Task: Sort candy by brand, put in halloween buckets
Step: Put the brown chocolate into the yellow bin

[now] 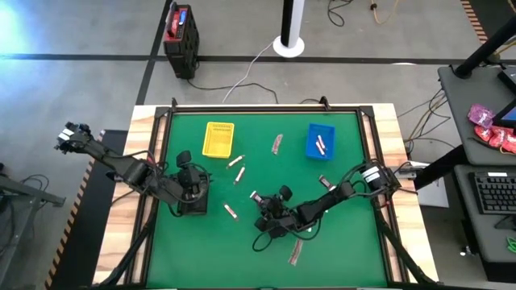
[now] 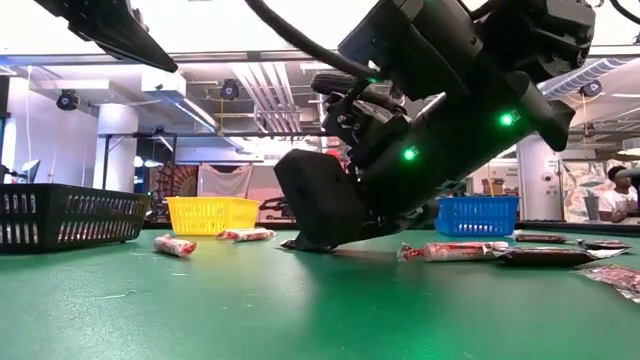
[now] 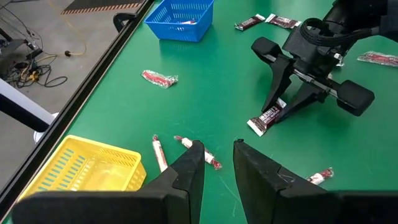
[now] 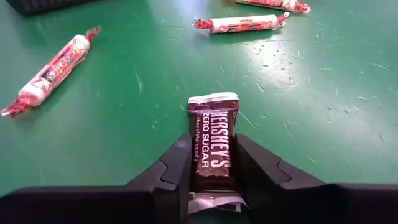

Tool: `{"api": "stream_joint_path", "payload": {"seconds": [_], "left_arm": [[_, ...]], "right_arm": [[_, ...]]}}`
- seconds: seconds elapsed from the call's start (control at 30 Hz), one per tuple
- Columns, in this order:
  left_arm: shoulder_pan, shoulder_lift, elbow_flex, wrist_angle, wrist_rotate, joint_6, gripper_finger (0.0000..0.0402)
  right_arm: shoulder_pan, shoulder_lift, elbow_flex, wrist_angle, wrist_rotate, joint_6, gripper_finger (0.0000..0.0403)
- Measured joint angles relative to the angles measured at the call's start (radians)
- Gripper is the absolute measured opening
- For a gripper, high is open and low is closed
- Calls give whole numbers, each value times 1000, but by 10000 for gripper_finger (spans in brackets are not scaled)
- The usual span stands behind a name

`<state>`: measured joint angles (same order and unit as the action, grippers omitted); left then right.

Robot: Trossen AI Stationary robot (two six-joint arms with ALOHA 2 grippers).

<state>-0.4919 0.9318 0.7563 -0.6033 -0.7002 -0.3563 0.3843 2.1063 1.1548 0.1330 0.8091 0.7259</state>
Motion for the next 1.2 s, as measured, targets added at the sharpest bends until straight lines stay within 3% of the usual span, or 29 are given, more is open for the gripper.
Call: {"api": "stream_joint_path", "payload": {"seconds": [0.2,0.67,0.83,1.0,1.2], "left_arm": [[0,0,0,0,0,0,70],[0,0,-23,13,31,36,70],[-1,-1,-129,199,258,242,70],[0,-1,-266,499,272,423,70],[0,-1,-373,750,273,600,95]], "right_arm": [[-7,-29,-2,-9,-5,-23,107],[-59,-113,-3,13,-16,-122,95],[-93,-176,-2,8,-173,-174,95],[-140,-247,0,13,-442,-163,95],[-183,-309,0,18,-615,-132,93]]}}
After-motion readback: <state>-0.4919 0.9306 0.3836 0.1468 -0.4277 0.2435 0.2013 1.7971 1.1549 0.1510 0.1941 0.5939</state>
